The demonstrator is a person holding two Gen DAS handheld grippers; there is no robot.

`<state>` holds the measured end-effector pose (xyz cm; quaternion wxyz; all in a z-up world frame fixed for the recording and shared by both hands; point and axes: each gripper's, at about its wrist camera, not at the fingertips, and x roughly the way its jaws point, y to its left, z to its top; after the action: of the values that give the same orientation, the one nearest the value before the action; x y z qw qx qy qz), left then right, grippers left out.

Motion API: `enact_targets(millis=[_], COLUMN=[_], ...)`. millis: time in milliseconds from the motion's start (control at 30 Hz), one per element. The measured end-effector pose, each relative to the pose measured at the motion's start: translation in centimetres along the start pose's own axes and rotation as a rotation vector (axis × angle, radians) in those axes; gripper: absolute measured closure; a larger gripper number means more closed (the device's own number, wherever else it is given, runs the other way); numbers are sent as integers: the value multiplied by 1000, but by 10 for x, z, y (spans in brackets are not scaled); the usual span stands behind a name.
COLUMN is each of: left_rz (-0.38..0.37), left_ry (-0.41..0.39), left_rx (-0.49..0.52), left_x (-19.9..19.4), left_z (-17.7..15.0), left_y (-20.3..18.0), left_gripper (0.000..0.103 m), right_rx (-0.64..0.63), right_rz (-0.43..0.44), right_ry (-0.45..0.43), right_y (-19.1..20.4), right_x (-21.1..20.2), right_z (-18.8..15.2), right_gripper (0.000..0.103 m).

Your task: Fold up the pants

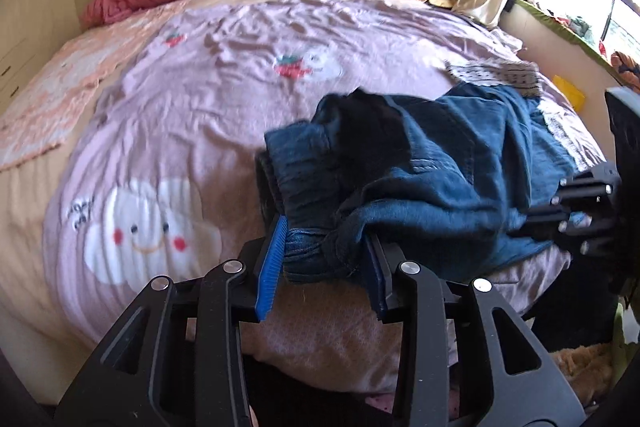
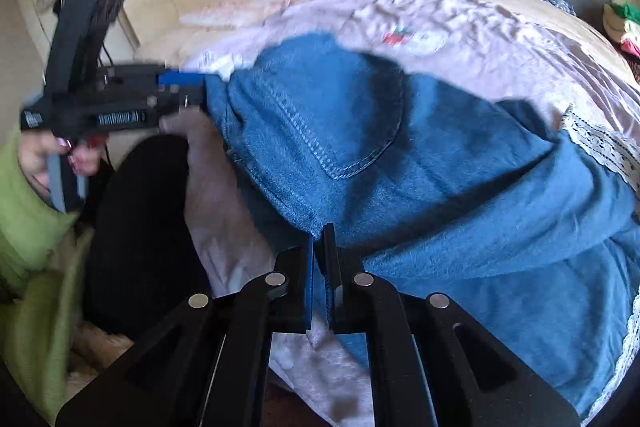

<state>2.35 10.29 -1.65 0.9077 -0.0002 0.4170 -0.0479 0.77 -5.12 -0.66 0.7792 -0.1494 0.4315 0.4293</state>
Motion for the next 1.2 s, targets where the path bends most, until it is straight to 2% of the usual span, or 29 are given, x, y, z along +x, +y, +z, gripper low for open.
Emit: enact_targets(millis=[167, 233, 367, 467, 533, 633, 733, 800, 867, 900, 1000, 1033, 1133, 1200], left_rz=[21, 33, 34, 31, 36, 69, 92, 38, -4, -20, -74, -87, -54, -29], left_ry=[-5, -9, 2, 1, -16, -37, -45, -81, -84, -79, -29, -2, 76, 118], left_rx=[-45, -61, -94, -91, -54, -22, -45, -44, -17, 4, 35, 40, 64, 62], left_x=[3, -2, -19, -36, -49, -57, -62, -68, -61, -55, -24, -11, 18, 36], left_z=[0, 1, -1, -3, 0, 7, 13, 21, 29, 31, 33, 31, 20, 9], left_y=[7, 13, 28, 27, 15, 5, 5, 0, -12, -18, -34, -38, -45, -44], left_gripper=[66, 56, 48, 48, 48, 48, 48, 48, 48, 49, 71, 75, 75, 75], right_rx=[13, 46, 46, 49, 56, 72, 73, 73, 92, 110, 148, 155, 172, 171], right_rz=[-2, 13, 14, 26, 30, 37, 45, 63, 70, 63, 21, -11, -65, -66], right_ry=[11, 6, 16, 10, 12, 13, 8, 8, -2, -26, -104, -131, -161, -163], right_y=[14, 11, 12, 13, 10, 6, 4, 3, 1, -1, -10, -15, -27, -34], right_x=[15, 17, 22, 23, 24, 25, 20, 14, 4, -5, -31, -40, -48, -45], right_z=[-3, -2, -2, -3, -5, -7, -7, -8, -9, -9, -6, -3, 6, 14], right_gripper=[96, 96, 94, 93, 93, 93, 91, 82, 80, 80, 80, 80, 70, 66])
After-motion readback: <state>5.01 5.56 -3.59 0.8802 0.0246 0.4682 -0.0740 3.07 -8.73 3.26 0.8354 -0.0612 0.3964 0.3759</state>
